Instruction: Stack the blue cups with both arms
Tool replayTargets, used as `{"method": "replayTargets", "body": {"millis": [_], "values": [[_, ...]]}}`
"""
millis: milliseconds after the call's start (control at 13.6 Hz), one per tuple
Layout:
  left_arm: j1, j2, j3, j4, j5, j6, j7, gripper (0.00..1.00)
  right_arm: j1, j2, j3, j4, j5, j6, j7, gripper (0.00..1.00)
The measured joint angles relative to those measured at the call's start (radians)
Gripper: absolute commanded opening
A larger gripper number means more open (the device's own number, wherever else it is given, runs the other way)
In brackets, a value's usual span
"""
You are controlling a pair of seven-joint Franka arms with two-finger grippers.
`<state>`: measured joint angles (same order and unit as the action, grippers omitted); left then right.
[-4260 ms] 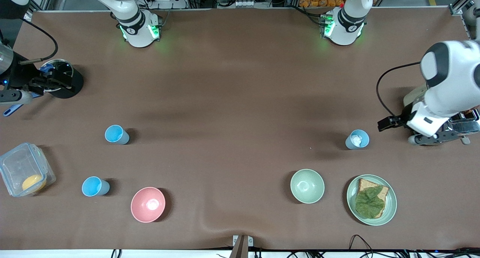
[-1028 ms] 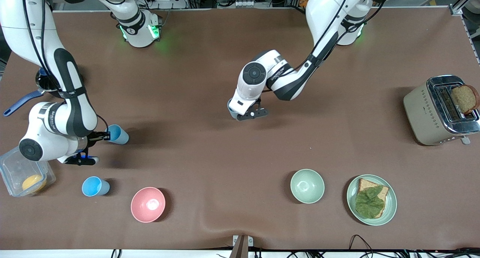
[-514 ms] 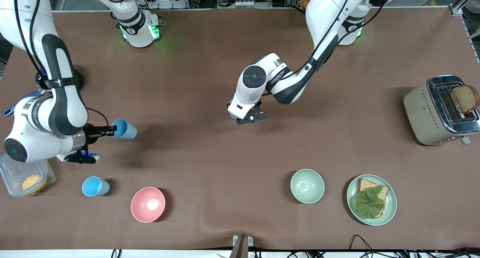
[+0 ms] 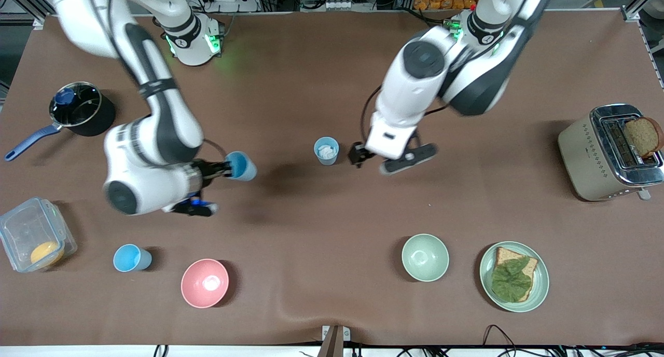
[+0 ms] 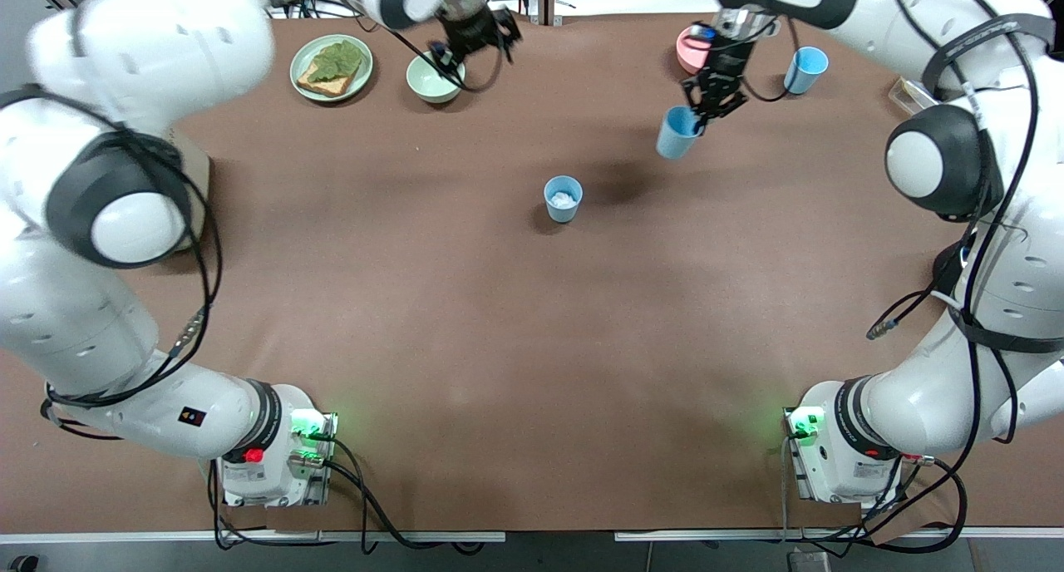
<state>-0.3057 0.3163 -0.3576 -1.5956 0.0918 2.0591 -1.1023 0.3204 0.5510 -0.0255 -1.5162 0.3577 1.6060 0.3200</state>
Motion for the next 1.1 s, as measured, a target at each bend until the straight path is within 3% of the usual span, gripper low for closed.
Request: {"method": "replayTargets", "body": {"millis": [441,808,1102], "values": [[0.221,-0.148,0.008,-0.003,0.005,-0.169,0.332,1.00,0.114,0.003,-0.001,0.001,0.113,0.002,0.185,0.00],[0.453,-0.242,0.010,-0.004,0.005,-0.266,0.692,1.00,0.198,0.003,-0.002,0.008,0.129,0.018,0.304,0.00],[0.528,-0.257,0.010,0.017,0.005,-0.338,0.790,1.00,0.209,0.003,-0.002,0.008,0.129,0.034,0.342,0.00]]}}
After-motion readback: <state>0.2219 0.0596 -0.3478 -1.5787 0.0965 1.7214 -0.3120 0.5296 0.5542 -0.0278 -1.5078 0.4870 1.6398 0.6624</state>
